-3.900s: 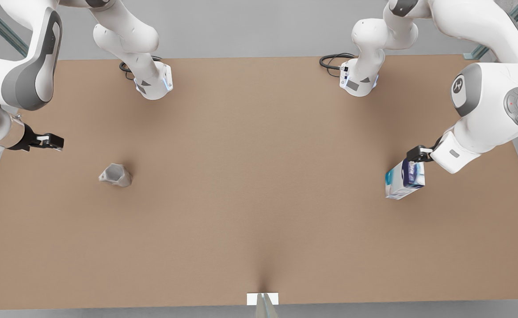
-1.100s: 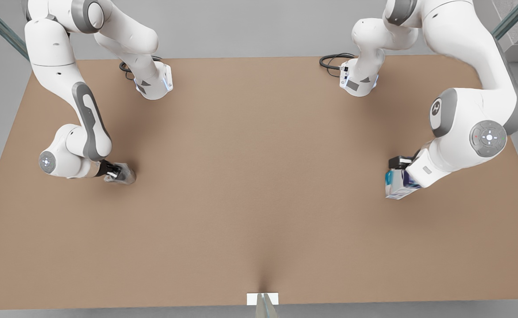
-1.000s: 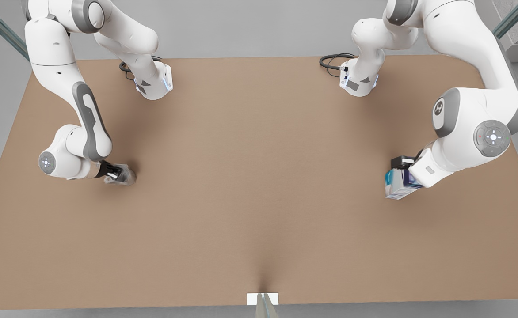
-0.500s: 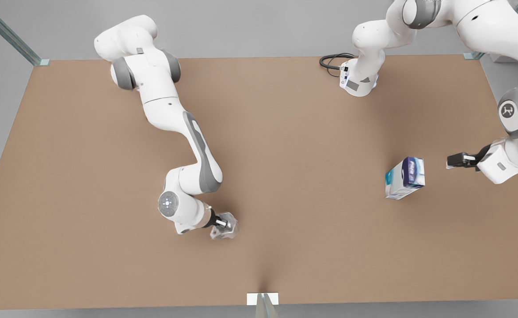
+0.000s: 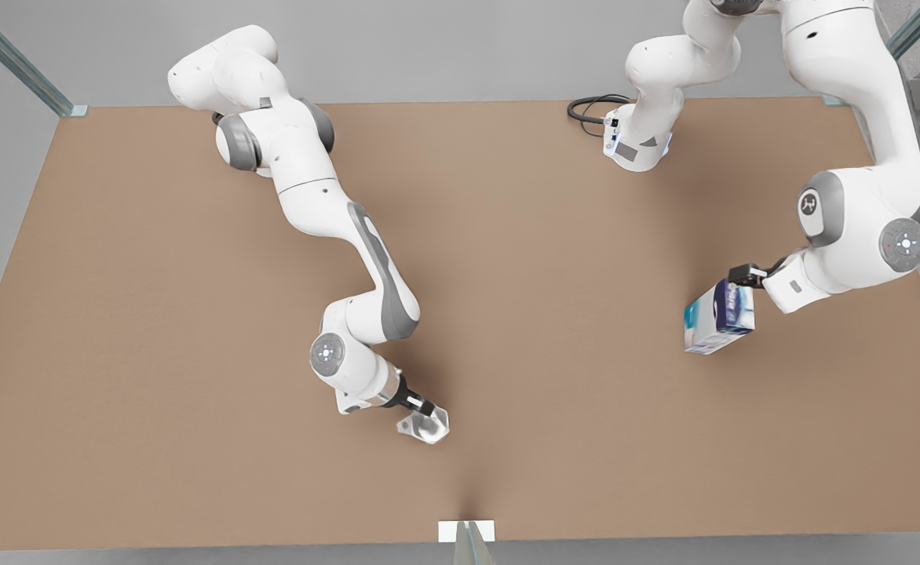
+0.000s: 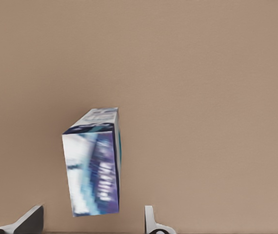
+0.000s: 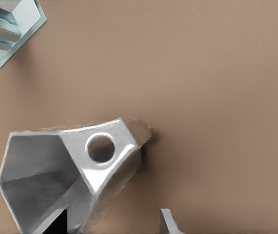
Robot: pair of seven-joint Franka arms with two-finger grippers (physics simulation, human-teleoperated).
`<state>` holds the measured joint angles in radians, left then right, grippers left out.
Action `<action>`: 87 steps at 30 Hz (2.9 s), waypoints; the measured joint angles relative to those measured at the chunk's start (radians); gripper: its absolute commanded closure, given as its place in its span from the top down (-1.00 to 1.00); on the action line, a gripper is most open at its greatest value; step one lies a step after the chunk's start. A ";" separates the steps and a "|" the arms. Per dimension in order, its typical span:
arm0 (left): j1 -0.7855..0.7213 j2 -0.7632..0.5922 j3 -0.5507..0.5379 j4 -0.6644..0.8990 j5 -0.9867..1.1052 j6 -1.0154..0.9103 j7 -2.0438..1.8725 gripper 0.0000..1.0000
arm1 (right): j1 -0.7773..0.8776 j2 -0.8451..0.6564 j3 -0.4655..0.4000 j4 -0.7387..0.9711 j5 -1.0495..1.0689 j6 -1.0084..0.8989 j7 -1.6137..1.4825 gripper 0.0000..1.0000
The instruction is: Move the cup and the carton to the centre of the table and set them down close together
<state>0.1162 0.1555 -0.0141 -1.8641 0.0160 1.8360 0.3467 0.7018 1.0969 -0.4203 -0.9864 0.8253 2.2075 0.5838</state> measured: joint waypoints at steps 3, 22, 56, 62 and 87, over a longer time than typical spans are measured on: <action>-0.001 0.008 0.000 -0.024 0.067 0.031 0.008 0.99 | 0.018 -0.065 0.013 -0.004 0.152 -0.008 0.111 1.00; -0.016 0.102 0.000 -0.091 0.124 0.138 0.002 0.99 | -0.641 -0.836 0.364 -0.365 -0.945 -0.671 -0.556 1.00; -0.086 0.119 -0.149 0.270 0.137 0.032 1.142 0.22 | -0.641 -0.822 0.364 -0.353 -0.934 -0.680 -0.532 1.00; -0.458 0.161 -0.149 0.318 0.187 0.005 0.949 0.23 | -0.641 -0.821 0.364 -0.353 -0.934 -0.677 -0.532 1.00; -0.962 0.615 0.005 0.716 0.205 0.078 0.222 0.25 | -0.633 -0.813 0.364 -0.356 -0.936 -0.675 -0.530 1.00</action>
<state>-0.8458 0.7709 -0.0093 -1.1476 0.2212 1.9139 0.5692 0.0690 0.2839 -0.0567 -1.3423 -0.1104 1.5324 0.0537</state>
